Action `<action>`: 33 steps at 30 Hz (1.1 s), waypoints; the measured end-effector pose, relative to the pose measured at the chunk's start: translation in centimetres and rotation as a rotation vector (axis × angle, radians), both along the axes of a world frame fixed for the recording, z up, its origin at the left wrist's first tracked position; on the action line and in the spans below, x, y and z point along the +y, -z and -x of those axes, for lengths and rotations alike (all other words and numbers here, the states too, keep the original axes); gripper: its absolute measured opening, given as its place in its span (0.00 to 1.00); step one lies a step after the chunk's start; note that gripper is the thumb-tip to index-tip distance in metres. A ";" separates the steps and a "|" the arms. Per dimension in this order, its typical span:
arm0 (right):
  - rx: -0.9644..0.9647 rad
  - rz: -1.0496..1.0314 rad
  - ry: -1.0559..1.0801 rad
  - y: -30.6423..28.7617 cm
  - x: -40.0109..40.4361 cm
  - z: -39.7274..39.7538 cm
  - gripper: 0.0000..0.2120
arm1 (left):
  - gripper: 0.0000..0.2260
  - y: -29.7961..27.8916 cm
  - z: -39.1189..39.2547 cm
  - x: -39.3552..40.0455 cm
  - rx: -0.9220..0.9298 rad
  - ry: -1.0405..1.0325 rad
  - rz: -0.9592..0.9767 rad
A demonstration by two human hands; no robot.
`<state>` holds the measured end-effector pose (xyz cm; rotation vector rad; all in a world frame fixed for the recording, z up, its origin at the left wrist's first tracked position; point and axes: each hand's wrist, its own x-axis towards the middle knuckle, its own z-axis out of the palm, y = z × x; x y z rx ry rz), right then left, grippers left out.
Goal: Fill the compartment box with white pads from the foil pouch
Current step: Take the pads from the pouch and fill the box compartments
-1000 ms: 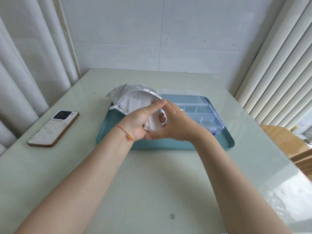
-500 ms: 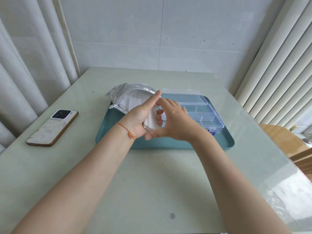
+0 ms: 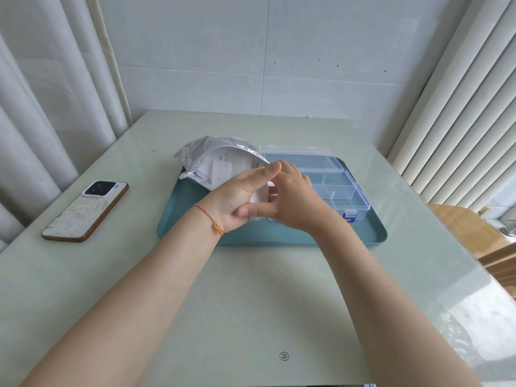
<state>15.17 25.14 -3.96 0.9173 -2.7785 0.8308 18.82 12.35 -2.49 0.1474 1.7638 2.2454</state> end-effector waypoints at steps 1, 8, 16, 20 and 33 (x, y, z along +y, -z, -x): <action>0.001 0.010 0.004 0.0 0.0 0.1 0.39 | 0.12 -0.1 -0.1 0.1 0.001 0.021 -0.008; 0.007 -0.029 -0.035 -0.1 0.2 -0.2 0.37 | 0.15 0.2 0.4 -0.4 -0.058 -0.071 -0.023; -0.007 -0.067 -0.083 0.0 0.1 -0.4 0.41 | 0.16 0.7 0.8 -0.5 -0.082 -0.075 -0.064; 0.038 -0.049 -0.092 0.1 0.0 -0.4 0.39 | 0.18 0.5 0.6 -0.5 -0.120 -0.094 -0.075; -0.014 -0.050 -0.087 -0.3 0.1 -0.6 0.35 | 0.24 1.0 0.8 -0.5 -0.116 -0.086 -0.032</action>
